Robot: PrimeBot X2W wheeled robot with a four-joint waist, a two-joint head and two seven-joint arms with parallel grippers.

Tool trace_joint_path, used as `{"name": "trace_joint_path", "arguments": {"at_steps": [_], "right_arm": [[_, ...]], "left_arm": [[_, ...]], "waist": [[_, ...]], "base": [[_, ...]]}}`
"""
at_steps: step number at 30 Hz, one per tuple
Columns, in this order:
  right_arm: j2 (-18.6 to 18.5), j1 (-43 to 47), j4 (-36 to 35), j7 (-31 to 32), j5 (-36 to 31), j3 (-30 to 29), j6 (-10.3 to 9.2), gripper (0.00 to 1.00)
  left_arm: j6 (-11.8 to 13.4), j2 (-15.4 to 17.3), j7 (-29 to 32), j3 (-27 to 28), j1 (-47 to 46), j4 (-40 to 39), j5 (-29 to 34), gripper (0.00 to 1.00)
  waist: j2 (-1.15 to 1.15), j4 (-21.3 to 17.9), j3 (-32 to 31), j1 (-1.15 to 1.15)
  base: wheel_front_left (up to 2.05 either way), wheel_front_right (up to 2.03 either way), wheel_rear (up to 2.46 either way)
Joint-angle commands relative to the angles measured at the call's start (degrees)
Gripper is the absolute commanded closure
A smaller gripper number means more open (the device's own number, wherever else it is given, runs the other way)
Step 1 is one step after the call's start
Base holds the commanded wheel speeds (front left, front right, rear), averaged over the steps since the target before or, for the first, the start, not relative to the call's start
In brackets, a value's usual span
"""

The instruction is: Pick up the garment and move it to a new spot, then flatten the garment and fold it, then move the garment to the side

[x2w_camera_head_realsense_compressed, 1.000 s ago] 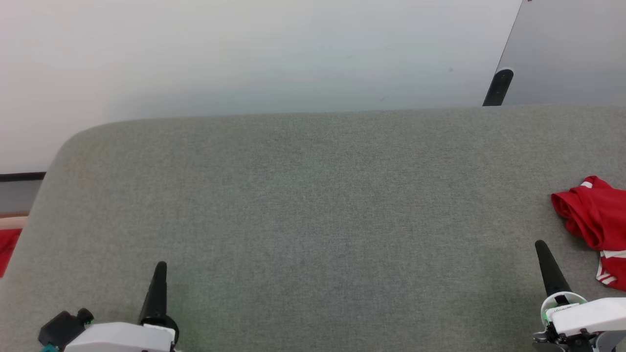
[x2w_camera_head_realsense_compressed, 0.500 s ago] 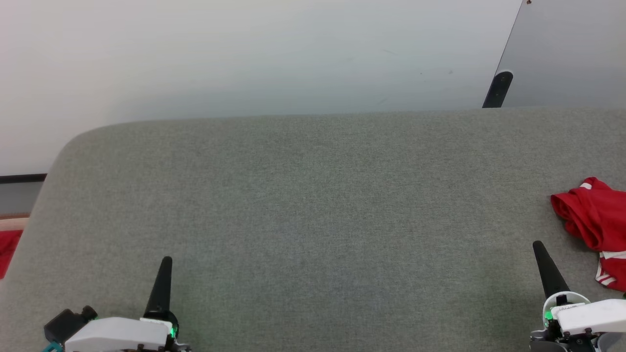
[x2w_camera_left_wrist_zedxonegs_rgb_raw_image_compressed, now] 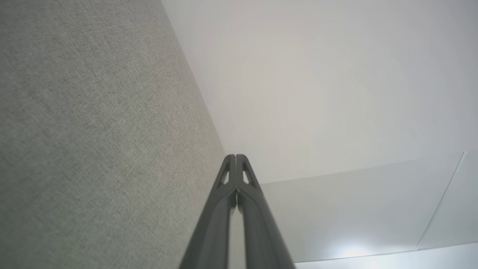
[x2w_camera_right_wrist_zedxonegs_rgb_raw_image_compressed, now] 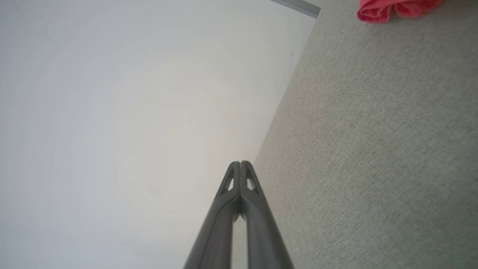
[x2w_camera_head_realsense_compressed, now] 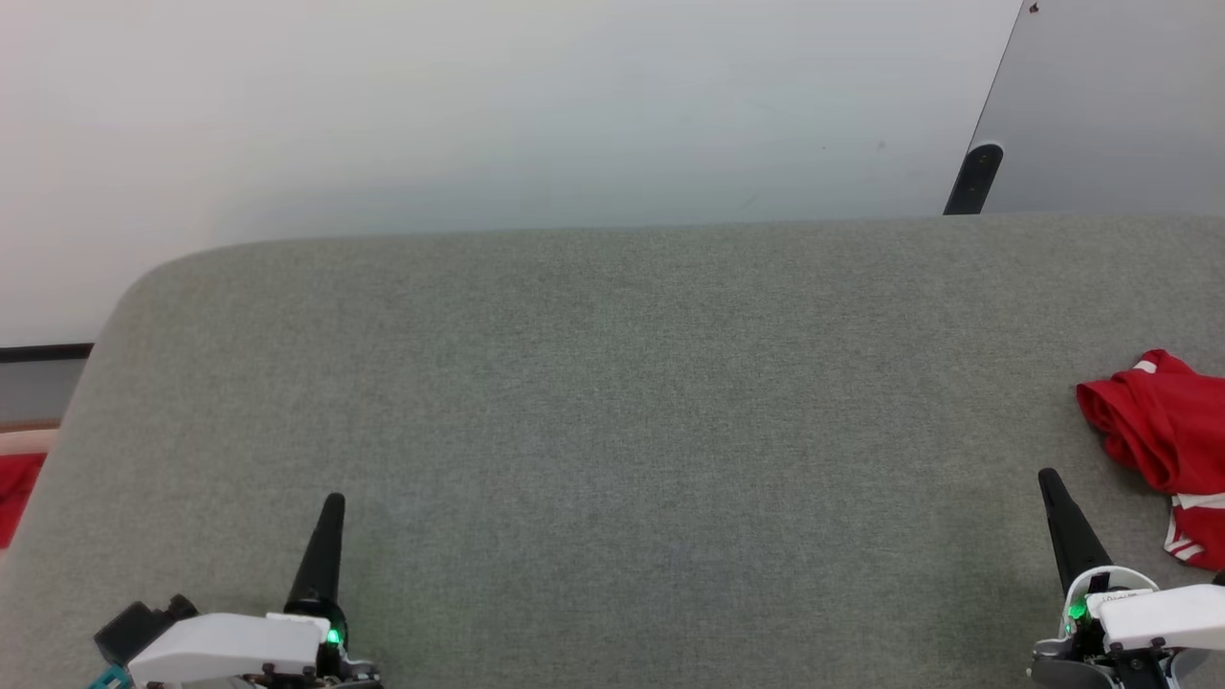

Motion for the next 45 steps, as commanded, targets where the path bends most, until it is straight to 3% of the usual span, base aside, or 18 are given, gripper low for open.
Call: {"name": "trace_joint_path", "arguments": {"at_steps": [1, 34, 45], "right_arm": [[-0.02, -0.96, -0.07, 0.21, 1.15, 0.12, -0.05, 1.0], [0.87, -1.75, 1.95, 1.25, 13.88, 0.21, -0.08, 1.0], [0.89, -1.46, 2.02, 1.19, 14.54, 0.22, -0.08, 1.0]], "left_arm": [[-0.4, -0.02, 0.44, 0.24, -0.89, -0.07, -1.09, 1.0], [-0.53, -1.03, 3.96, 0.41, -2.63, 1.55, -13.67, 1.0], [-0.55, -1.05, 4.14, 0.41, -2.74, 1.62, -14.1, 1.0]], "waist": [[0.0, 0.0, -0.03, 0.0], [0.0, 0.07, -0.78, -0.01], [0.0, 0.07, -0.83, -0.01]], "base": [[0.0, 0.0, 0.0], [0.0, 0.0, 0.0], [0.0, 0.0, 0.0]]}}
